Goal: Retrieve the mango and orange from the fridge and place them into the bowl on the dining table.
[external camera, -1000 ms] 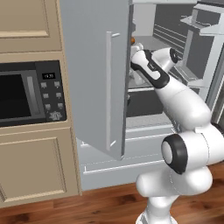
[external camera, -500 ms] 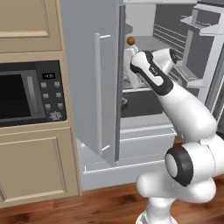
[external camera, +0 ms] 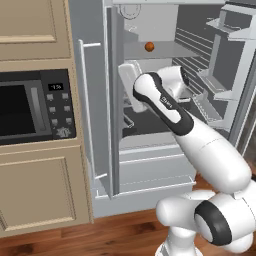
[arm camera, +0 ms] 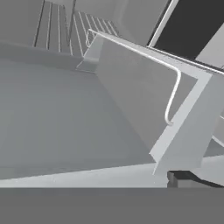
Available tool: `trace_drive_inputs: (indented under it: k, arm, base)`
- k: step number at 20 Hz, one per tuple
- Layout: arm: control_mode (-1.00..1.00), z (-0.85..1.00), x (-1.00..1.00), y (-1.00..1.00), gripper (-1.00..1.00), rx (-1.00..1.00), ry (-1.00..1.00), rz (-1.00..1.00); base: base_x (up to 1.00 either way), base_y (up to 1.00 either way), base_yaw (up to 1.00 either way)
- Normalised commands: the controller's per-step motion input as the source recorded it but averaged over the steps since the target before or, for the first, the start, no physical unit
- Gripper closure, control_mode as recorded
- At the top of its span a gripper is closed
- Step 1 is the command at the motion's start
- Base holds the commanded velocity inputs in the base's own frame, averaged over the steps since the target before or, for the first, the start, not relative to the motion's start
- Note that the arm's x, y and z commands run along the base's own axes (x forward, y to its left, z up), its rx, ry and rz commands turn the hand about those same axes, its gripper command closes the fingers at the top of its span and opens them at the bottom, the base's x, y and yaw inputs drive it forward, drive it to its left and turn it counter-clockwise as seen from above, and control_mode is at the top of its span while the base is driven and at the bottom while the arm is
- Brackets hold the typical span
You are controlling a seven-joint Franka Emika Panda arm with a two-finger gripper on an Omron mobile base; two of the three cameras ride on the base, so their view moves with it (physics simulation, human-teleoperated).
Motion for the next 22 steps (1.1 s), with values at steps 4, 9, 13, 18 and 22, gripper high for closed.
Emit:
trace_drive_inputs:
  k: [4,9,13,18,22]
  arm:
    - [-1.0,0.0,-0.54,1.0,-1.0,0.0,-0.04,0.07]
    - [-1.0,0.0,-0.43,1.0,-1.0,0.0,-0.01,0.06]
    - [-1.0,0.0,-0.09,1.0,-1.0,0.0,0.0,0.03]
    - [-1.0,0.03,-0.21,0.89,-1.0,0.0,-0.06,0.0]
    - [-1.0,0.33,-0.94,0.02,-1.0,-0.01,-0.19,0.0]
  base:
    - [0.0,0.0,0.0]
    - [0.0,0.0,0.0]
    - [0.0,0.0,0.0]
    - [0.0,0.0,0.0]
    - [0.0,0.0,0.0]
